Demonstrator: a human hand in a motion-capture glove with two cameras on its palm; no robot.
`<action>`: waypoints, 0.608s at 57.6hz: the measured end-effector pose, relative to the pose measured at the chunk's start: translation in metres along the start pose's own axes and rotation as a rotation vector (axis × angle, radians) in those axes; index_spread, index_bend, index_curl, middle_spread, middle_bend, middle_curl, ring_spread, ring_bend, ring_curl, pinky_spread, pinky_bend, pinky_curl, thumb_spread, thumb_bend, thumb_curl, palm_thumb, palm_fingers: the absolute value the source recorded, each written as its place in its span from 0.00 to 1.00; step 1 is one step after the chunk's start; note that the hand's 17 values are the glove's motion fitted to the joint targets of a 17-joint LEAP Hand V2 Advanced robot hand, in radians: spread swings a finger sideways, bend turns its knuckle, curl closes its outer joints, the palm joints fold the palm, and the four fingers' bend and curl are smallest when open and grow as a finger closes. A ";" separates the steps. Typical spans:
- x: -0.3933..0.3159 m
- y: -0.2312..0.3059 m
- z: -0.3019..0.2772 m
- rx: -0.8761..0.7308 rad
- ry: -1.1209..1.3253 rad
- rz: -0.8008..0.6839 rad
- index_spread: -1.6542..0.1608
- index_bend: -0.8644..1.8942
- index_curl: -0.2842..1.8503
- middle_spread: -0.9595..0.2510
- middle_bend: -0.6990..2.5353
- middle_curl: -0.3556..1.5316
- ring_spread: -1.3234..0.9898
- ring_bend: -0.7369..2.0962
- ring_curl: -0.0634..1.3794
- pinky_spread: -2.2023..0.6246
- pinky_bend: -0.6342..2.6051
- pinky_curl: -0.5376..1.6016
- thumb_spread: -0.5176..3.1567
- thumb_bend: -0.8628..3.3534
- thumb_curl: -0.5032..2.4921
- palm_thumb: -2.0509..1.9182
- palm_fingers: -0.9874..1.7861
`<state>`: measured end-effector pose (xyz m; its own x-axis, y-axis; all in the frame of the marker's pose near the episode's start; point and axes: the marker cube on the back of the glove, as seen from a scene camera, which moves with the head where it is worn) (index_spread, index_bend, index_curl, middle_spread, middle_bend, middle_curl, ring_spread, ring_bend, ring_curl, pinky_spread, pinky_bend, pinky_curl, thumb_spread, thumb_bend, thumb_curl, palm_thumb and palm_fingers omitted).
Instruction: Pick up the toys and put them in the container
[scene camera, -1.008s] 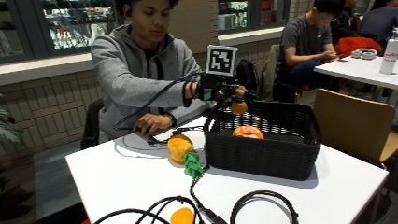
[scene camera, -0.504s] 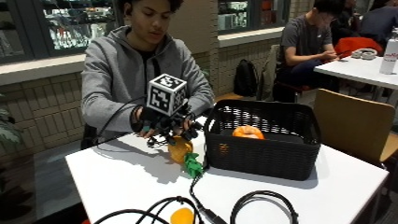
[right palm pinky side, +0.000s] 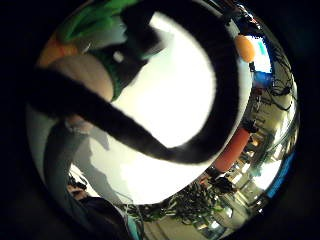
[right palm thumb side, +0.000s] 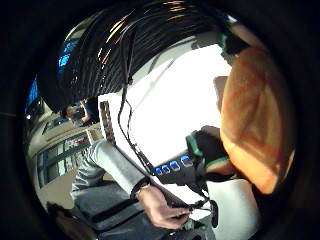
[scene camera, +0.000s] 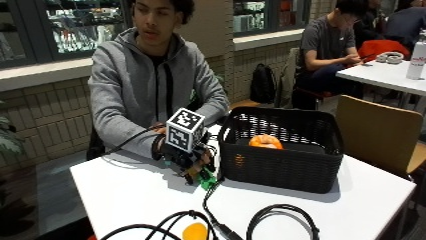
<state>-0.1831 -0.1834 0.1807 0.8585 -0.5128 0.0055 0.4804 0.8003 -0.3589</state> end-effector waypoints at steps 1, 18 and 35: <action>-0.001 0.000 0.000 0.019 0.001 0.003 0.74 0.49 0.34 0.85 0.25 0.29 0.58 0.29 0.11 0.81 0.47 0.45 0.48 0.22 0.29 0.59 0.38; -0.008 0.009 -0.025 0.245 0.011 -0.039 0.78 0.41 0.35 0.72 0.32 0.35 0.52 0.52 0.22 0.69 0.50 0.44 0.51 0.27 0.33 0.68 0.66; -0.041 0.036 -0.155 0.509 0.016 -0.165 0.78 0.39 0.39 0.62 0.32 0.40 0.47 0.55 0.28 0.64 0.50 0.45 0.43 0.25 0.37 0.71 0.69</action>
<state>-0.2291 -0.1819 0.0225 0.7634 -0.6458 0.0081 0.6383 0.7564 0.1432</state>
